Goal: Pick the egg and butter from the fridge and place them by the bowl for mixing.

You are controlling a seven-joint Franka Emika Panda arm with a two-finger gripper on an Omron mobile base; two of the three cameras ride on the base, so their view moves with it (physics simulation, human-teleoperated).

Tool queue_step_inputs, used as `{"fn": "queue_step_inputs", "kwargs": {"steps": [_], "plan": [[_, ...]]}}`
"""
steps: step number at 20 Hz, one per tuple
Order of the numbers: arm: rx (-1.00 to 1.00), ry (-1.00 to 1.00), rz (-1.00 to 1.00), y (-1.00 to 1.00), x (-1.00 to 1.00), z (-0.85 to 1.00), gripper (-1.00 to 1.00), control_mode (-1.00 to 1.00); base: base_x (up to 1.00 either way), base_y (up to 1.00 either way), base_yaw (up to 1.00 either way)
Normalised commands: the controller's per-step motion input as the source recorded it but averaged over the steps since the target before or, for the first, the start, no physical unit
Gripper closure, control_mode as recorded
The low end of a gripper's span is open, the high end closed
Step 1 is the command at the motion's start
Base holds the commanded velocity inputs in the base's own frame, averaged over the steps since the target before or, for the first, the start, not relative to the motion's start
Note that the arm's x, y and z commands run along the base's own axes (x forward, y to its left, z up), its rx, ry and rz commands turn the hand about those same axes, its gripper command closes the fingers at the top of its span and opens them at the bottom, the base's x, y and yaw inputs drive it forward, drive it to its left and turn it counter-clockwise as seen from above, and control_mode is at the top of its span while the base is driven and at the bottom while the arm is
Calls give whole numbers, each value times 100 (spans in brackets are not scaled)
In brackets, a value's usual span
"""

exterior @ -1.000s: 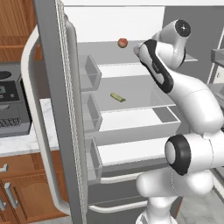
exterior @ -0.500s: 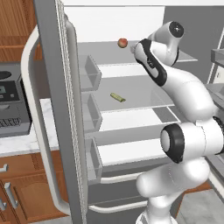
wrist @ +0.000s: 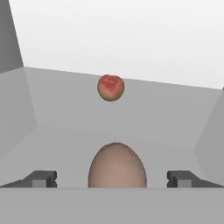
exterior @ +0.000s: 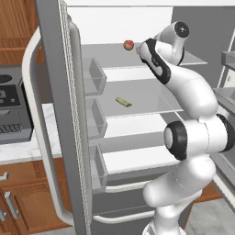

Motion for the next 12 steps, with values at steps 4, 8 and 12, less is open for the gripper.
{"fn": "queue_step_inputs", "kwargs": {"steps": [4, 8, 12], "plan": [[0, 3, 0, -1, 22, -12, -100, -100, 0, 0, 0], [0, 1, 0, 0, 19, -14, -100, -100, 0, 0, 0], [0, 1, 0, 0, 23, -10, -100, -100, 0, 0, 0]]}}
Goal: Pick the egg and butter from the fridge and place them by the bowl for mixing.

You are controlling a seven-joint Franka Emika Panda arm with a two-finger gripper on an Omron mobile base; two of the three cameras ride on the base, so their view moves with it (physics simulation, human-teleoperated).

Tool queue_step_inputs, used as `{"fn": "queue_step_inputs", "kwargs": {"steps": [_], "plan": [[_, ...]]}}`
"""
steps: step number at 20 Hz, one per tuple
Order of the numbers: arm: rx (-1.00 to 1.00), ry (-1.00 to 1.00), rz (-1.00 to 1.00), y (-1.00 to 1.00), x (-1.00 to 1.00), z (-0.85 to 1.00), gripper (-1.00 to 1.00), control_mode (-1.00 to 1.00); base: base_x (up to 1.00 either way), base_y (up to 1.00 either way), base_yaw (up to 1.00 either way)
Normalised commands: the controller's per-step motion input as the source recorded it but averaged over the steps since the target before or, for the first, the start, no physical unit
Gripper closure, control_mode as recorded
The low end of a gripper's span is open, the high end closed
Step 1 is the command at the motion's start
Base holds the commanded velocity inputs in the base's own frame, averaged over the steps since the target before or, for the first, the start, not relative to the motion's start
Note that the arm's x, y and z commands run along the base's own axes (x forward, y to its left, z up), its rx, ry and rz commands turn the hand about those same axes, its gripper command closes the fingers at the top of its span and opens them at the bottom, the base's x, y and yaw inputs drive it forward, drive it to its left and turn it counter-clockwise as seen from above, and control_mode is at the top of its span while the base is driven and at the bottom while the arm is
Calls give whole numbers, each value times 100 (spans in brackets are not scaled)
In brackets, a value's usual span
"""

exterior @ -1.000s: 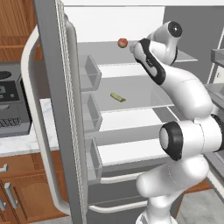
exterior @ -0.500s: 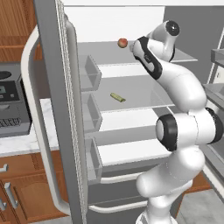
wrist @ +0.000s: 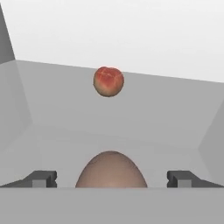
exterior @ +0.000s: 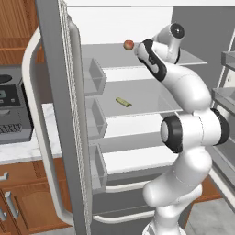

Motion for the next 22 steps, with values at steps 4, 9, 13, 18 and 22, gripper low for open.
{"fn": "queue_step_inputs", "kwargs": {"steps": [4, 9, 13, 18, 22], "plan": [[0, 0, 0, 0, 17, -17, -100, -100, 0, 0, 0], [0, 0, 0, 0, 2, -26, -100, -100, 0, 0, 0], [0, 0, 0, 0, 0, -35, 100, -100, 0, 0, 0], [0, 0, 0, 0, 0, -36, 100, -100, 0, 0, 0], [0, 1, 0, 8, -7, -23, 100, -100, 0, 0, 0]]}}
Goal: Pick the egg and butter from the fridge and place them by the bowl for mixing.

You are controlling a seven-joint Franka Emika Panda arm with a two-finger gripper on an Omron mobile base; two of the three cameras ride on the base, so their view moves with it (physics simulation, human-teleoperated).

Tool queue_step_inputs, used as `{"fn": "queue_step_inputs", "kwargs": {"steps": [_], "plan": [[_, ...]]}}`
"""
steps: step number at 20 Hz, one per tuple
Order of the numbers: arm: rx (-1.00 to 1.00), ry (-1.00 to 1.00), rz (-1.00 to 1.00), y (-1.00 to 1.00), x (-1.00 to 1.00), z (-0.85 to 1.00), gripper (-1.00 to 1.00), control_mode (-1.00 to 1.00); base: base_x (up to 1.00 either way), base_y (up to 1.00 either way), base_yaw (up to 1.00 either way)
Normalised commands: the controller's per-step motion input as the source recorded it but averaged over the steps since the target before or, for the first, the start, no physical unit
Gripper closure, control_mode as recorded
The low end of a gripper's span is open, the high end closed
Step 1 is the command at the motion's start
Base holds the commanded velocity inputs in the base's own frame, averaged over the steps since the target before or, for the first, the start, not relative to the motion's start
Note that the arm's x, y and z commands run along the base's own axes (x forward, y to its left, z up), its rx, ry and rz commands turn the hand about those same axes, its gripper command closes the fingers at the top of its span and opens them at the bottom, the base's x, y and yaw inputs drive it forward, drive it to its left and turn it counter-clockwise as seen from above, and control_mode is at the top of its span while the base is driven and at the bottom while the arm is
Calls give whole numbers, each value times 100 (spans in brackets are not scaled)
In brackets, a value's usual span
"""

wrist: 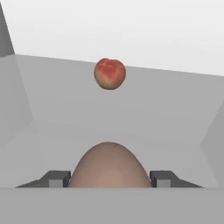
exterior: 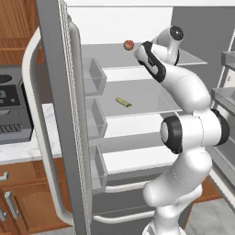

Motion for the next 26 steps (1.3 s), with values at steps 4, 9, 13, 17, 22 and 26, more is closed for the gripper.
{"fn": "queue_step_inputs", "kwargs": {"steps": [4, 9, 13, 17, 22, 26], "plan": [[0, -24, 0, 1, -81, 49, 100, -100, 0, 0, 0], [0, -26, 0, 9, -96, 8, 100, -100, 0, 0, 0], [4, -8, 0, 6, -100, 46, 100, -100, 0, 0, 0], [10, 5, -1, 0, -100, 52, 100, -100, 0, 0, 0], [5, 8, 0, 0, -100, 16, 100, -100, 0, 0, 0], [0, 0, 0, 0, -97, 0, 100, -100, 0, 0, 0]]}}
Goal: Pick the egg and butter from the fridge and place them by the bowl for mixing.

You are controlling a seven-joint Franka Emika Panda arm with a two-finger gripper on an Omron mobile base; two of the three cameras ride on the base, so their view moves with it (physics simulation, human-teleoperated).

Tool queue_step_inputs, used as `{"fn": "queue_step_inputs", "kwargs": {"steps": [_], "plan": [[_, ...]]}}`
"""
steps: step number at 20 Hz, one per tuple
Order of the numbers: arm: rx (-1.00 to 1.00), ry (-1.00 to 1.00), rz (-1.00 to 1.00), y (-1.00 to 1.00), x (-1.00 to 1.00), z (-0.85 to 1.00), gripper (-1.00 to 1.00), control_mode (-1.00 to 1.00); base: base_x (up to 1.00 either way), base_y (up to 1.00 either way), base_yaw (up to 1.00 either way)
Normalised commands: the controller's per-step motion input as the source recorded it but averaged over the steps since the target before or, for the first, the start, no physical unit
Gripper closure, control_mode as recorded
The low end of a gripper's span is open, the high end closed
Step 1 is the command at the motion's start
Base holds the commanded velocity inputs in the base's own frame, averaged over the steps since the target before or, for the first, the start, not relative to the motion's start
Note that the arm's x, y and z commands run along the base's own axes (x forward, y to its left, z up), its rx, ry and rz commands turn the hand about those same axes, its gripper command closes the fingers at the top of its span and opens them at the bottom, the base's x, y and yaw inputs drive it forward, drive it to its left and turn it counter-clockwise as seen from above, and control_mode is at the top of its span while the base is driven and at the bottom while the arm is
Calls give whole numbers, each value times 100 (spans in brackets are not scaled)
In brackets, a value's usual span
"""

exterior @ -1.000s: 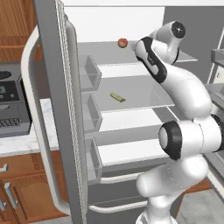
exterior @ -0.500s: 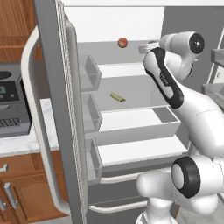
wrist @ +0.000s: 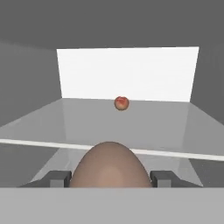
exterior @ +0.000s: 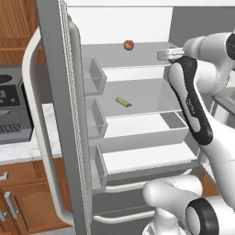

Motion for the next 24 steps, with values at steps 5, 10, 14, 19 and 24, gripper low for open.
{"fn": "queue_step_inputs", "kwargs": {"steps": [5, 10, 14, 19, 24], "plan": [[0, -14, 0, 0, -95, -5, 100, -100, 0, 0, 0], [0, 4, 0, 0, -62, -1, 100, -100, 0, 0, 0], [0, 8, 0, 1, -47, 0, 100, -100, 0, 0, 0], [1, 13, 0, 0, -47, 0, 100, -100, 0, 0, 0], [0, 1, 0, 4, -36, -18, 100, -100, 0, 0, 0]]}}
